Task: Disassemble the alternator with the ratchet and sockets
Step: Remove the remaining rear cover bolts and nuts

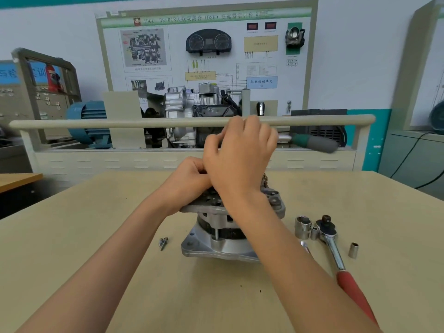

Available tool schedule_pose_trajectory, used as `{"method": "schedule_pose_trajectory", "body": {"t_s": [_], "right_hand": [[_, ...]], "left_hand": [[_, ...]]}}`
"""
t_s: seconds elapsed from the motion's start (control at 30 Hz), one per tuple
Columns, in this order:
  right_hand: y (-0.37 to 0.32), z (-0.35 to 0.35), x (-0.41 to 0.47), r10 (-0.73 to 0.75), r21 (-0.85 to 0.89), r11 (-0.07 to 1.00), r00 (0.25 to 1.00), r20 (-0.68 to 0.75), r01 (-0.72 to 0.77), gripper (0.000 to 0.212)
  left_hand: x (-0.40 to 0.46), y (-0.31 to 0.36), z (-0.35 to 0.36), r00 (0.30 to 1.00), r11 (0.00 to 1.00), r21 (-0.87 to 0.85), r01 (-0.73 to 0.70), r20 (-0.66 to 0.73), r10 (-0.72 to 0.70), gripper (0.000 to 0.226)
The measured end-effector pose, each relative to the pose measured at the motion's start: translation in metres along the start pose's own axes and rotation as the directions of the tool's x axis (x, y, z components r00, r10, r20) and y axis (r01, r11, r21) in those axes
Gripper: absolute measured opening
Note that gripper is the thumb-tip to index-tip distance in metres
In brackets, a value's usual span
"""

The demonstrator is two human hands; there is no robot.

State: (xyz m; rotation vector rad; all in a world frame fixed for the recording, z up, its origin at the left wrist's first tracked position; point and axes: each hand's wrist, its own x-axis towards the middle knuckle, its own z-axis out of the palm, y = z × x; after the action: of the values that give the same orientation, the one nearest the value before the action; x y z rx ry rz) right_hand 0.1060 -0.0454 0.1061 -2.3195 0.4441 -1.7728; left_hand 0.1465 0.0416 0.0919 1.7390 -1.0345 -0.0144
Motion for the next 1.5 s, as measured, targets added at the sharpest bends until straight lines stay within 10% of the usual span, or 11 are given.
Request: {"method": "schedule_pose_trajectory", "body": {"t_s": [0.17,0.33,0.43,0.6,0.73,0.9,1.03,1.2,1.33,1.4,1.5], "right_hand": [[0.003,0.001,0.011,0.068,0.482,0.873,0.997,0.04,-0.079,0.026],[0.012,0.003,0.037,-0.05,0.826,0.171,0.832,0.552,-0.537,0.055],[0.011,0.002,0.038,-0.212,0.809,0.032,0.787,0.579,-0.587,0.066],[-0.003,-0.001,0.025,-0.025,0.869,0.268,0.898,0.439,-0.417,0.061],[-0.007,0.0,0.002,-0.028,0.389,0.92,0.997,-0.066,0.052,0.026],[-0.012,0.0,0.005,0.036,0.213,0.977,0.998,-0.042,-0.026,0.028],[-0.005,-0.003,0.028,0.152,0.797,0.521,0.951,0.268,-0.307,0.05],[0.015,-0.005,0.041,-0.044,0.754,-0.265,0.788,0.614,-0.601,0.068],[-0.001,-0.002,0.016,0.086,0.859,0.461,0.975,0.206,-0.222,0.052],[-0.004,0.003,0.003,-0.021,0.359,0.932,0.997,-0.07,0.045,0.034],[-0.006,0.006,0.003,-0.029,0.119,0.992,0.996,-0.09,0.039,0.03]], "left_hand": [[0.0,0.002,0.0,0.999,0.998,-0.069,-0.017,0.038,0.019,0.042],[0.0,-0.001,-0.001,0.998,0.993,-0.115,-0.021,0.058,0.027,0.018],[-0.003,-0.001,0.001,0.997,0.993,-0.113,-0.03,0.069,0.038,0.018],[-0.008,0.003,0.005,0.999,0.993,-0.112,-0.038,0.016,0.04,0.025],[-0.006,0.001,0.006,0.996,1.0,0.024,0.006,-0.094,-0.004,0.038],[-0.005,0.004,0.008,0.994,0.998,0.054,0.019,-0.11,-0.013,0.035],[-0.008,0.008,0.011,0.999,0.999,0.009,-0.042,0.004,0.042,0.036],[-0.008,0.007,0.015,0.998,0.998,-0.035,-0.044,-0.041,0.042,0.015],[-0.009,0.007,0.012,0.996,1.0,0.003,-0.002,-0.087,0.002,0.029],[-0.006,0.004,0.011,0.989,0.998,0.054,0.037,-0.145,-0.029,0.027],[-0.005,0.005,0.012,0.987,0.997,0.066,0.041,-0.161,-0.03,0.03]]}}
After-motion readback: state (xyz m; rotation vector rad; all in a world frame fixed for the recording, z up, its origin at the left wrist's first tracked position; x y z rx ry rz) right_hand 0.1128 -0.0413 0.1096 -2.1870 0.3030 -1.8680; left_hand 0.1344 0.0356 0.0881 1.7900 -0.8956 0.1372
